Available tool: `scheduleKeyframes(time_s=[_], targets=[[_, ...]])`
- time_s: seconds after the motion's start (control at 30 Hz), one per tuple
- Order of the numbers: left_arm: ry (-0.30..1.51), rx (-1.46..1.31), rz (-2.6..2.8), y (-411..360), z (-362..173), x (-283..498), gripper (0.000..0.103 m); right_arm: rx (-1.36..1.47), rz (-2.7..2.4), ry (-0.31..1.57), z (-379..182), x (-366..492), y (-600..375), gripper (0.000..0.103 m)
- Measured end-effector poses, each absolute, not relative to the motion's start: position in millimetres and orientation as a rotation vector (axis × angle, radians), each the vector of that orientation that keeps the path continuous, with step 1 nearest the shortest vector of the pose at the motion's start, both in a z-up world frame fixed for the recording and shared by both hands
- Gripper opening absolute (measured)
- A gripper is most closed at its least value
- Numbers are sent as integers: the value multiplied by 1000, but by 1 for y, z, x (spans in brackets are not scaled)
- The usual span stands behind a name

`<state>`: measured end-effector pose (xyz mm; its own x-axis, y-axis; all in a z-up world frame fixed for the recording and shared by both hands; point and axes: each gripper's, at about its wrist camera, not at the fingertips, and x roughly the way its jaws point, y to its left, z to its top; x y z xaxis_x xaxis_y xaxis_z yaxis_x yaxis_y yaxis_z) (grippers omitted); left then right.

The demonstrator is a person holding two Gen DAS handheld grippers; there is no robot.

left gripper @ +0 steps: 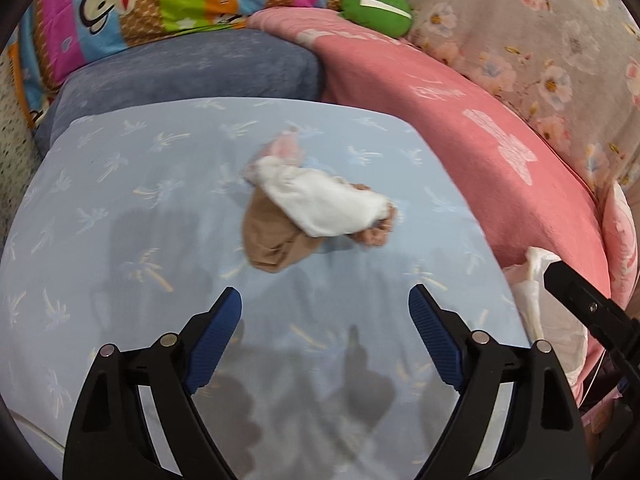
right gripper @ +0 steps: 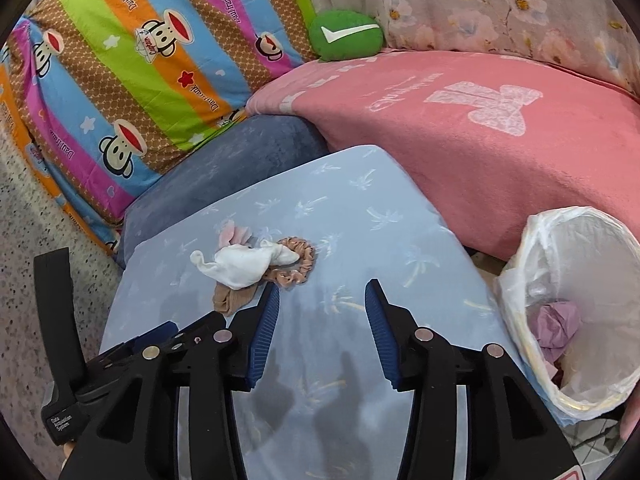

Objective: Collect trash
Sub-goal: 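Return both open tools to the white glove and brown stocking, then grasp the brown stocking with the left tool while the right tool grasps the white glove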

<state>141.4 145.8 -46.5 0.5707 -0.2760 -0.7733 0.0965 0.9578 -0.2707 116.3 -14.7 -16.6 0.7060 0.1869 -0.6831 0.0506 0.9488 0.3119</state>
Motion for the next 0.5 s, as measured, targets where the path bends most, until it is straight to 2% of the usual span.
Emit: scheduleKeyframes(time_s=[0.5], targets=[[965, -245, -160, 193, -70, 176, 82, 389, 169, 893, -65, 210, 45, 46]])
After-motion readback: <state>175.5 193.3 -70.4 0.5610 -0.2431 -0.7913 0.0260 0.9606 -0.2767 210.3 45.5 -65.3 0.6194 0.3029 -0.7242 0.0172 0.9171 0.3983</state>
